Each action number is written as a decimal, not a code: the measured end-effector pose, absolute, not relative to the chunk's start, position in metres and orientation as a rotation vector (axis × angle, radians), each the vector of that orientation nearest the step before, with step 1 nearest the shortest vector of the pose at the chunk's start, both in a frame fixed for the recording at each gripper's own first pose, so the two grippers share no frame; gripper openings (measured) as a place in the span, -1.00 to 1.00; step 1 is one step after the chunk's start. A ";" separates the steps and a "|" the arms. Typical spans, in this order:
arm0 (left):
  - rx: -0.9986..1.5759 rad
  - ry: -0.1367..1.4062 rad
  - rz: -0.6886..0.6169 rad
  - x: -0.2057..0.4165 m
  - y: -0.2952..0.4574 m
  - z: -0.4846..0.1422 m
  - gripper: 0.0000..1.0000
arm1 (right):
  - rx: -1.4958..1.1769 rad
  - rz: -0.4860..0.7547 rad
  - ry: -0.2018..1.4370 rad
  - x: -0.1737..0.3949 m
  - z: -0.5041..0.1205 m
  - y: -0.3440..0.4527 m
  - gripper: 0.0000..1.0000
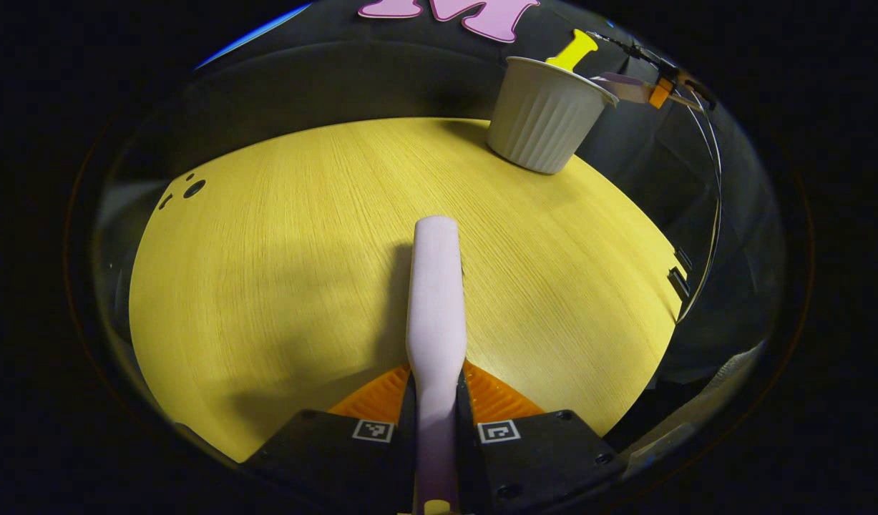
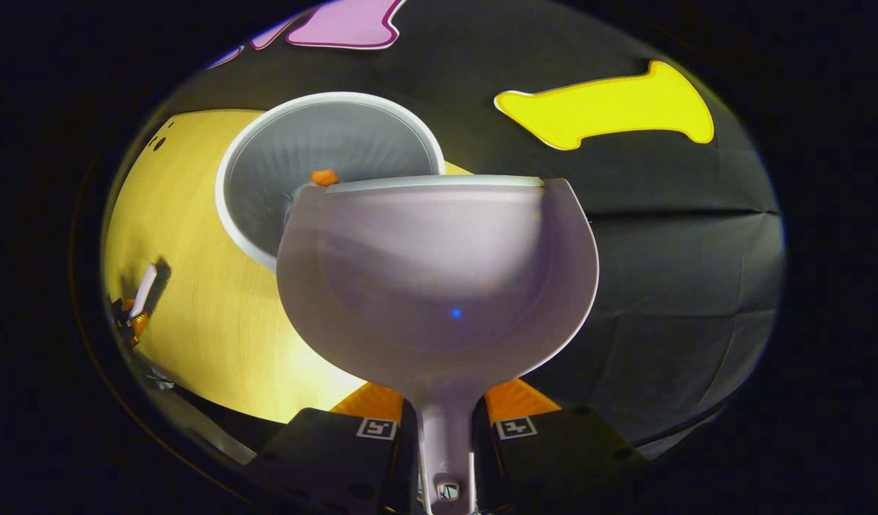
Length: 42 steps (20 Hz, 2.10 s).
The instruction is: Pick up the small broom and dustpan from the desktop, sweep the trash into the dustpan with the broom, and then empty the trash into the garbage bin.
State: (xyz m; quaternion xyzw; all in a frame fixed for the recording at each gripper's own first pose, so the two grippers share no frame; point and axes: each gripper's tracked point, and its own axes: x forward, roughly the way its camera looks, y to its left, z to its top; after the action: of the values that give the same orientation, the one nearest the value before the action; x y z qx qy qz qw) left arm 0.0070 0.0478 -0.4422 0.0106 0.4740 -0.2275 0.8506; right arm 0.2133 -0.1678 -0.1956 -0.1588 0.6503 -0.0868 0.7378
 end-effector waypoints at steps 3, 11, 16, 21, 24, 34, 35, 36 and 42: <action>0.024 0.999 -0.481 0.007 0.049 -0.443 -0.43 | -0.349 -0.185 1.411 0.214 -0.194 -0.168 -0.30; 0.043 0.981 -0.472 0.015 0.047 -0.441 -0.43 | -0.094 -0.164 1.211 0.208 -0.168 -0.166 -0.30; 0.053 0.961 -0.446 0.021 0.044 -0.429 -0.43 | 0.028 -0.098 1.112 0.187 -0.158 -0.162 -0.30; 0.050 0.954 -0.382 0.034 0.041 -0.416 -0.37 | 0.050 0.002 1.068 0.145 -0.168 -0.151 -0.30; 0.031 0.949 -0.338 0.039 0.030 -0.412 -0.43 | 0.042 0.065 1.058 0.116 -0.179 -0.133 -0.30; 0.030 0.964 -0.228 0.056 0.011 -0.407 -0.43 | 0.065 0.267 1.062 0.041 -0.252 -0.031 -0.30; 0.030 0.968 -0.217 0.056 0.011 -0.408 -0.43 | 0.059 0.278 1.070 0.036 -0.265 -0.022 -0.30; 0.027 0.972 -0.205 0.058 0.009 -0.408 -0.37 | 0.050 0.289 1.076 0.034 -0.280 -0.013 -0.30; 0.020 0.999 -0.139 0.059 0.007 -0.414 -0.43 | 0.019 0.349 1.147 0.030 -0.369 0.032 -0.29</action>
State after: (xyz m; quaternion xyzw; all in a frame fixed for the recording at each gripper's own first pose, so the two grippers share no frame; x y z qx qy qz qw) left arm 0.0590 0.0071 -0.4136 0.0098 0.4786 -0.0665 0.8755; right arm 0.0297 0.0324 -0.3690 0.0090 0.5397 0.1641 0.8256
